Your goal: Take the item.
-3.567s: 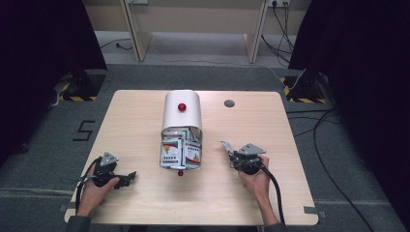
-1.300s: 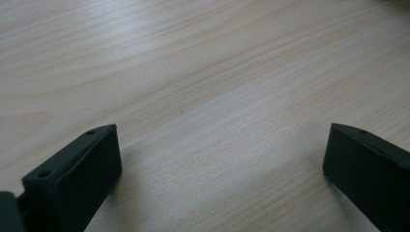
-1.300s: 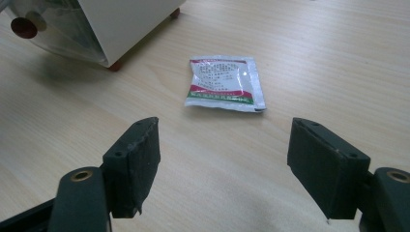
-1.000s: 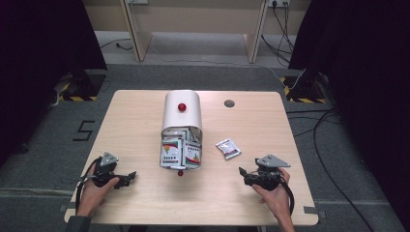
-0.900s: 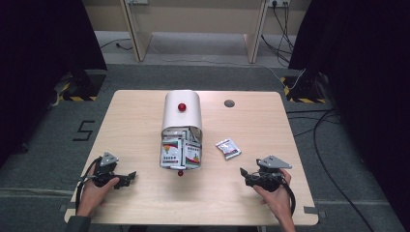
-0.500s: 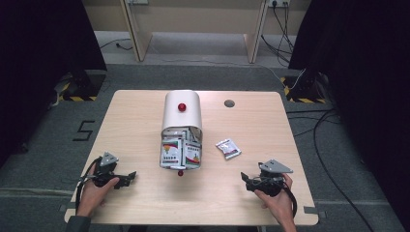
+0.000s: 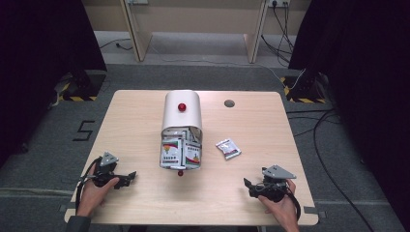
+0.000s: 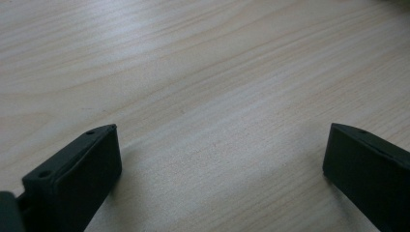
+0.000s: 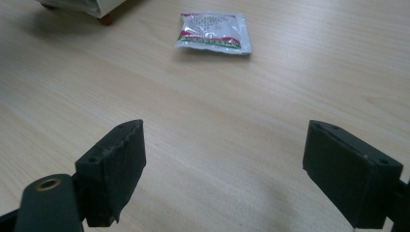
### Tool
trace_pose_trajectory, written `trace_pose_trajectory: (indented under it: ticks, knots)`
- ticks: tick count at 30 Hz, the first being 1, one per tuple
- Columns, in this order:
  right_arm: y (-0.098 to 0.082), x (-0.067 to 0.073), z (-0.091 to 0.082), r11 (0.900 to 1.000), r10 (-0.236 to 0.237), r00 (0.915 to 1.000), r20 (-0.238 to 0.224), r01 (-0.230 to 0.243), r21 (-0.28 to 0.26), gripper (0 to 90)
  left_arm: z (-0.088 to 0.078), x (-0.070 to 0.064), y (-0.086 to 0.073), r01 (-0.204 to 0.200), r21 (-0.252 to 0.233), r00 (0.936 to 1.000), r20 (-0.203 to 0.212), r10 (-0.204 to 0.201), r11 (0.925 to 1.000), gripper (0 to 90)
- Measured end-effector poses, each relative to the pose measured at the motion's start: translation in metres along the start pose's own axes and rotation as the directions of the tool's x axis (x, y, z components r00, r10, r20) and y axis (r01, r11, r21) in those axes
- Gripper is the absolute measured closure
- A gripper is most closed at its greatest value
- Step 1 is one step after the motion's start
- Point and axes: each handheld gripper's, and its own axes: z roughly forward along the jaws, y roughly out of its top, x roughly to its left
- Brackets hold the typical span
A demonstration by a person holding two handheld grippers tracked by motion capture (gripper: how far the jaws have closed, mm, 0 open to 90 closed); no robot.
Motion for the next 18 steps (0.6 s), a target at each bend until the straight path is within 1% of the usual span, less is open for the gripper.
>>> trace_pose_trajectory:
  ticks: [3, 8, 10, 12, 14, 15, 18]
  knots:
    - [-0.005, 0.000, 0.001, 1.000, -0.002, 1.0000, 0.001, 0.002, 0.024, 16.3, 0.000, 0.000, 0.000, 0.000, 0.000, 1.0000, 0.000, 0.000, 1.0000, 0.0]
    - [-0.008, -0.001, 0.000, 0.999, -0.006, 1.0000, 0.005, 0.006, 0.047, 16.6, 0.000, 0.000, 0.000, 0.000, 0.000, 1.0000, 0.000, 0.000, 1.0000, 0.0]
    - [-0.009, -0.001, 0.000, 0.997, -0.008, 0.9998, 0.016, 0.007, 0.075, 16.6, 0.000, 0.000, 0.000, 0.000, 0.000, 1.0000, 0.000, 0.000, 1.0000, 0.0]
    - [-0.011, -0.002, 0.001, 0.995, -0.009, 0.9998, 0.018, 0.007, 0.099, 16.6, 0.000, 0.000, 0.000, 0.000, 0.000, 1.0000, 0.000, 0.000, 1.0000, 0.0]
    - [-0.013, -0.003, 0.002, 0.993, -0.015, 0.9997, 0.022, 0.012, 0.115, 16.6, 0.000, 0.000, 0.000, 0.000, 0.000, 1.0000, 0.000, 0.000, 1.0000, 0.0]
    - [-0.016, -0.003, 0.003, 0.992, -0.021, 0.9994, 0.027, 0.017, 0.122, 15.2, 0.000, 0.000, 0.000, 0.000, 0.000, 1.0000, 0.000, 0.000, 1.0000, 0.0]
    - [-0.016, -0.004, 0.003, 0.992, -0.025, 0.9994, 0.023, 0.022, 0.123, 15.1, 0.000, 0.000, 0.000, 0.000, 0.000, 1.0000, 0.000, 0.000, 1.0000, 0.0]
